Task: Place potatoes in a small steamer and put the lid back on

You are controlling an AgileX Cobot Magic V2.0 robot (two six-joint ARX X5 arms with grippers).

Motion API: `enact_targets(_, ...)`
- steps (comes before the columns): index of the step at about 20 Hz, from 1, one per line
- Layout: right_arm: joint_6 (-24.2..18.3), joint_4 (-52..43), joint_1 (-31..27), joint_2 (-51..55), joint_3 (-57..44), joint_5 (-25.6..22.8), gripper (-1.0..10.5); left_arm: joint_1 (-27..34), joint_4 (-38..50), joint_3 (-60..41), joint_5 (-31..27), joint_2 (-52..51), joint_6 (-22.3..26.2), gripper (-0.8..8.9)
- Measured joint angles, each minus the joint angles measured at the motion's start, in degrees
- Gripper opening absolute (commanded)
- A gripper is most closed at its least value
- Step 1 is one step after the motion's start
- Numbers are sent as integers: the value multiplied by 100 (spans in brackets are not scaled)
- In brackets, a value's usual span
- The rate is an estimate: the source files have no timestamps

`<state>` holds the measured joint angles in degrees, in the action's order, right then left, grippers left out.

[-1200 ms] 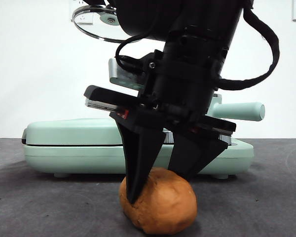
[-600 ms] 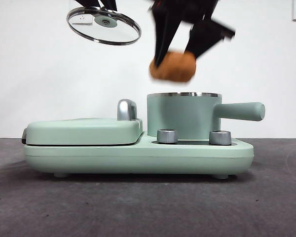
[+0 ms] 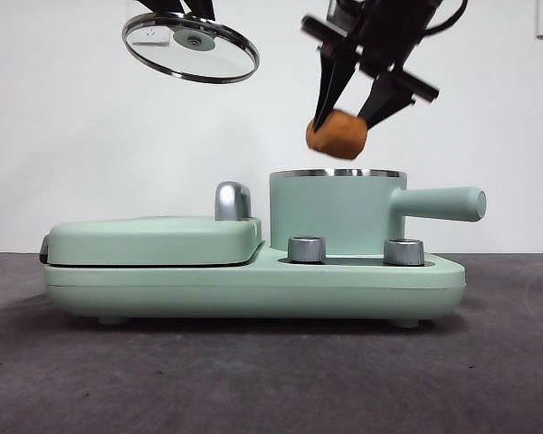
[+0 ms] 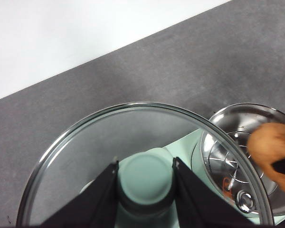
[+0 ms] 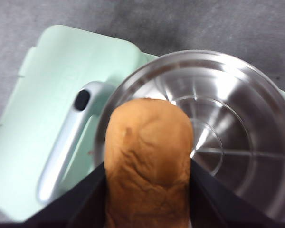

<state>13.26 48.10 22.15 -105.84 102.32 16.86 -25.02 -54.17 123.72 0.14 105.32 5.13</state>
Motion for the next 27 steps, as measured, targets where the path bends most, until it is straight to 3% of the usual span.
enact_targets(8, -72, -85, -2, -682, 4, -39, 121, 0, -2, 0, 0, 0, 0, 21)
enact_targets(9, -118, -74, -2, -680, 4, -37, 161, 0, 0, 0, 0, 0, 0, 20)
enact_targets(12, -234, -24, 2, -682, 4, -37, 426, 0, 0, 0, 0, 0, 0, 19)
enact_targets(19, -358, 614, -4, -538, 455, -57, 428, -2, -2, 0, 0, 0, -4, 19)
enact_targets(23, -800, 1670, -7, 313, 691, -975, 418, -9, 0, 0, 138, 0, -66, 18)
enact_targets(27, -903, 2841, -11, 603, 483, -1963, 379, -98, -2, 0, 280, 0, -133, 18)
